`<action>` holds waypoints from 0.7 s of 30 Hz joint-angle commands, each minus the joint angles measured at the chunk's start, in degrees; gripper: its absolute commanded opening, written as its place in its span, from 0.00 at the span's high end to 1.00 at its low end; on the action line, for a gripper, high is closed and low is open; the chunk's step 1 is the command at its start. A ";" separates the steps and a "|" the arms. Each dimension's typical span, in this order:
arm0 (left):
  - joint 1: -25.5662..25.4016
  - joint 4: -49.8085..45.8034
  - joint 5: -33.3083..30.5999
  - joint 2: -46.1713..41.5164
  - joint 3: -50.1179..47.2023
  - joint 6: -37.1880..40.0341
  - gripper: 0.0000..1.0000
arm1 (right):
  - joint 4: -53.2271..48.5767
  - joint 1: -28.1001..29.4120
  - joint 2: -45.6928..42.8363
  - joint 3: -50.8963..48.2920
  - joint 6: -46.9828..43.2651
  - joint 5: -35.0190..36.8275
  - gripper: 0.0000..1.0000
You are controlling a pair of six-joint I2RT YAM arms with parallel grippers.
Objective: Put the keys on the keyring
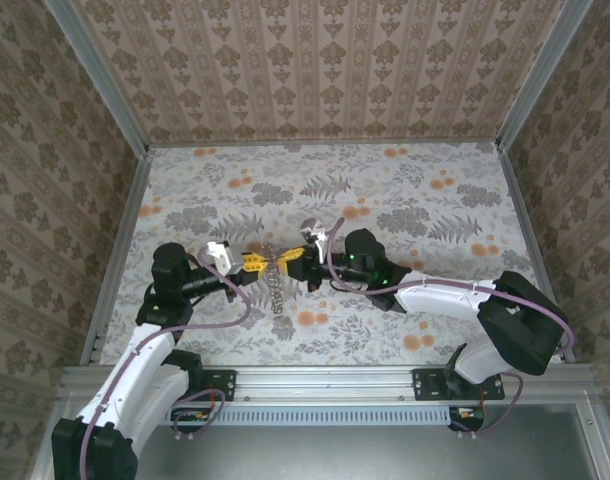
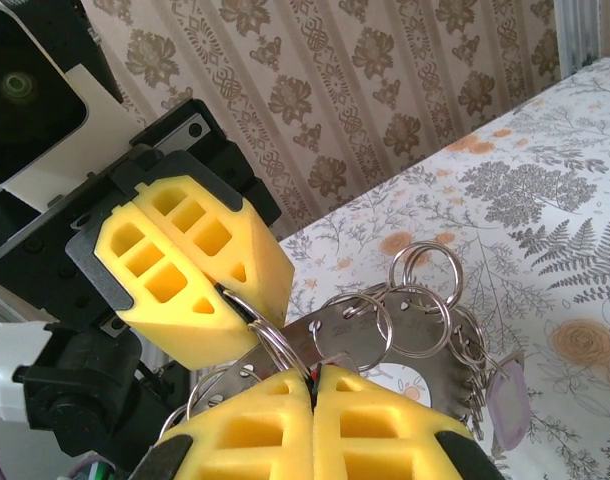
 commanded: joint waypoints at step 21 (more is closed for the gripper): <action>-2.60 5.16 -2.18 0.63 0.51 -1.75 1.00 | -18.30 -4.24 -8.89 1.43 -16.54 -2.60 0.82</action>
